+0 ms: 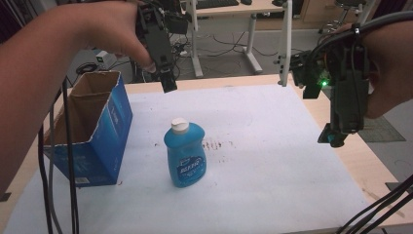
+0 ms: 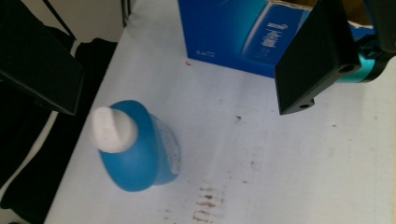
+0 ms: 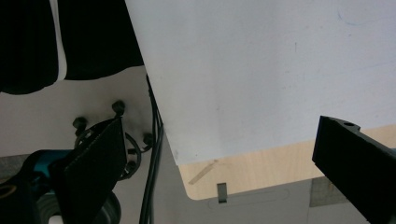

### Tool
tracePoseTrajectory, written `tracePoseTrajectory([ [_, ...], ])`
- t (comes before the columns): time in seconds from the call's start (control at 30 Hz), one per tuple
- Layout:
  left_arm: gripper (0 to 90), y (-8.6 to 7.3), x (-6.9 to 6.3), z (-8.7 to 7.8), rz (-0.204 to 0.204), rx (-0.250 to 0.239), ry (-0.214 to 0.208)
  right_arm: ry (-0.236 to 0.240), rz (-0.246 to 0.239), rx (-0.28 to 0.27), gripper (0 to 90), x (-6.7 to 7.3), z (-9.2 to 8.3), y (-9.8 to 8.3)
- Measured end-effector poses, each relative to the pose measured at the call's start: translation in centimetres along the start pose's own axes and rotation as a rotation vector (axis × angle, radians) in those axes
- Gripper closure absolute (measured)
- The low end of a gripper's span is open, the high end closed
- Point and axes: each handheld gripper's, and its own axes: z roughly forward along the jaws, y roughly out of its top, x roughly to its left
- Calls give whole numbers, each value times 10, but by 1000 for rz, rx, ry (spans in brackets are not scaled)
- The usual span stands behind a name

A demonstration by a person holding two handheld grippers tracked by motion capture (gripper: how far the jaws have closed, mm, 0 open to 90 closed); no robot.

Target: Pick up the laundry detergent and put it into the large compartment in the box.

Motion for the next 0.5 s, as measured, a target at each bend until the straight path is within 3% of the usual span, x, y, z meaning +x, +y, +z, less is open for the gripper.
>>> tracePoseTrajectory([
  [0.17, 18, -3, -13, -2, -12, -1, 1, -14, -33, -2, 24, 6, -3, 1],
  [0.5, 18, -8, -39, 4, -45, -7, -33, -18, -16, 6, 24, 13, -4, -4],
])
